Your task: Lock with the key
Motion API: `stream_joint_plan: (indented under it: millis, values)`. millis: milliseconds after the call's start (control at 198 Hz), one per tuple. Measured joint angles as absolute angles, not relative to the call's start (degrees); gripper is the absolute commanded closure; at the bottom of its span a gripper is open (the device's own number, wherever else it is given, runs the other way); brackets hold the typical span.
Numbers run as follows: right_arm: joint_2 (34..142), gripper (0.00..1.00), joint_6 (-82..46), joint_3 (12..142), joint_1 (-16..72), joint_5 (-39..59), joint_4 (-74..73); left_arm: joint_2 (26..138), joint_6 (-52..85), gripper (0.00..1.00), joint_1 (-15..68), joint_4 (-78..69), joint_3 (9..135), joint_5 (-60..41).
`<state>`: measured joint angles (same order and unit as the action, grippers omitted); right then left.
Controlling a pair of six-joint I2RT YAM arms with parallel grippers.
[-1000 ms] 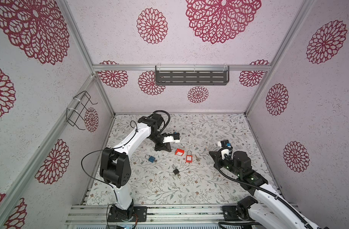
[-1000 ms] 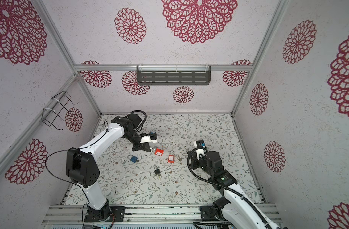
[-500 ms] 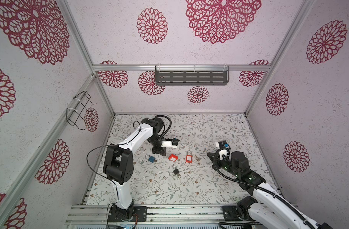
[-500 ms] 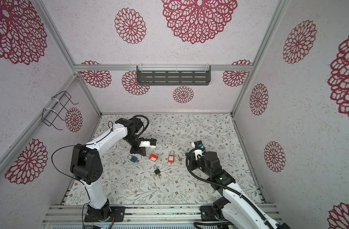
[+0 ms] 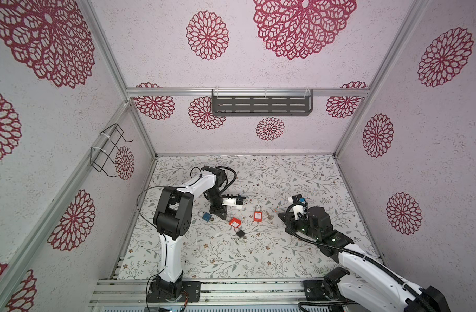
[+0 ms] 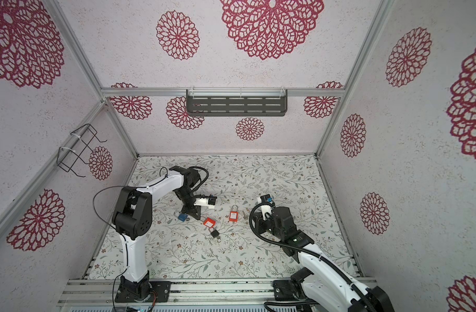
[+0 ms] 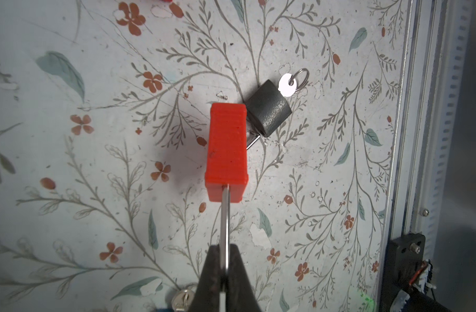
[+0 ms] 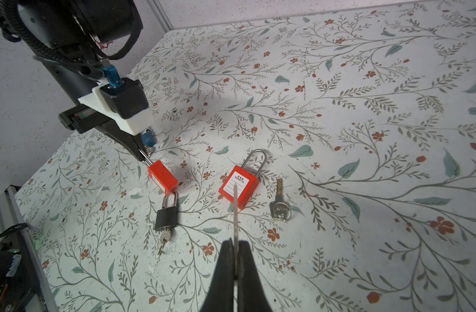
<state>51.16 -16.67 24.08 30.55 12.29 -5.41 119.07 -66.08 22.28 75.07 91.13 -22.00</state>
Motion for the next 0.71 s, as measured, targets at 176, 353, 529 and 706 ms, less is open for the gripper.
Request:
stream_joint_plan:
  millis: [176,353,529,706]
  values:
    - [54.2,1.0,-16.6,24.1,30.5,12.5,-6.0,120.1,-66.3,0.94,22.0,74.9,92.3,-21.9]
    - [58.1,1.0,-16.5,24.7,30.5,13.5,-6.3,122.1,-65.9,0.91,21.9,74.6,95.4,-21.7]
    - [59.3,1.0,-16.1,25.0,30.5,14.3,-6.7,124.8,-65.1,0.84,21.7,73.9,98.1,-21.1]
    - [59.6,1.0,-16.1,25.0,30.6,15.1,-7.3,126.7,-64.5,0.81,21.7,72.9,99.0,-20.5]
